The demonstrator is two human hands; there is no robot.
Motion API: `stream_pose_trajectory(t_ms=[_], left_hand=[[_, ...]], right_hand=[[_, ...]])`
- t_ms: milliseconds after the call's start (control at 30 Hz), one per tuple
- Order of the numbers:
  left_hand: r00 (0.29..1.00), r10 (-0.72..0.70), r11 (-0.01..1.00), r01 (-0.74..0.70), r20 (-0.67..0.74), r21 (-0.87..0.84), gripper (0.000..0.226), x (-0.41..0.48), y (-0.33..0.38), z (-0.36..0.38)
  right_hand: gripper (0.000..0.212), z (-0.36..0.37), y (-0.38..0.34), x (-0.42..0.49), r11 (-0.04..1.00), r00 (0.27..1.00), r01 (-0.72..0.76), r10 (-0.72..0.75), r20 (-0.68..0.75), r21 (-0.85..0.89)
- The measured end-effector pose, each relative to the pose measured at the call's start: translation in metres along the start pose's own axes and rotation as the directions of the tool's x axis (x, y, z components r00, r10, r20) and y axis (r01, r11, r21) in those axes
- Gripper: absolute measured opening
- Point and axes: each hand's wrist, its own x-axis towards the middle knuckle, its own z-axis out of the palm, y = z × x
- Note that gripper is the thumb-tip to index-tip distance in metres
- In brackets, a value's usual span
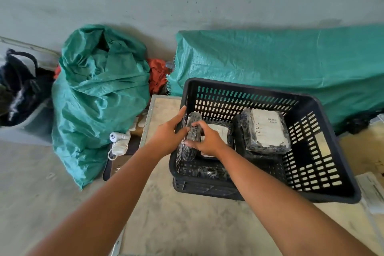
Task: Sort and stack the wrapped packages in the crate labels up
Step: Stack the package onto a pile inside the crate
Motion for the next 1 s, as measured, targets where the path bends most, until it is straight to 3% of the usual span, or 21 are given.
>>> stream_pose_trajectory(t_ms=[167, 433, 533, 633, 800, 1000], left_hand=[[1.000, -0.001, 0.999, 0.002, 0.022, -0.040, 0.067, 0.003, -0.003, 0.001], [1.000, -0.031, 0.980, 0.029, -0.004, -0.197, 0.064, -0.004, 0.003, 0.001], [1.000, -0.007, 0.997, 0.008, 0.007, -0.075, 0.065, -0.009, 0.015, -0.005], [0.996, 0.043, 0.996, -0.037, -0.074, 0.082, 0.068, -0.012, 0.026, -0.009], [0.972, 0.132, 0.986, -0.108, -0.195, 0.128, 0.068, -0.024, 0.066, -0.012], [0.975, 0.218, 0.958, -0.223, 0.048, 0.181, 0.090, -0.012, 0.109, 0.000]], right_hand=[[0.067, -0.003, 0.005, 0.001, 0.996, 0.999, -0.031, 0.027, 0.046, 0.080], [0.072, -0.001, 0.002, 0.003, 0.998, 0.998, 0.008, -0.005, -0.060, 0.058], [0.063, -0.018, 0.003, -0.001, 0.995, 0.996, 0.001, 0.008, -0.085, 0.100], [0.045, -0.048, 0.008, -0.007, 0.994, 0.990, 0.069, -0.058, -0.131, 0.082], [0.035, -0.118, -0.004, -0.030, 0.973, 0.967, 0.229, -0.224, -0.117, 0.029], [0.031, -0.204, -0.022, -0.052, 0.915, 0.918, 0.395, -0.389, -0.082, 0.083]])
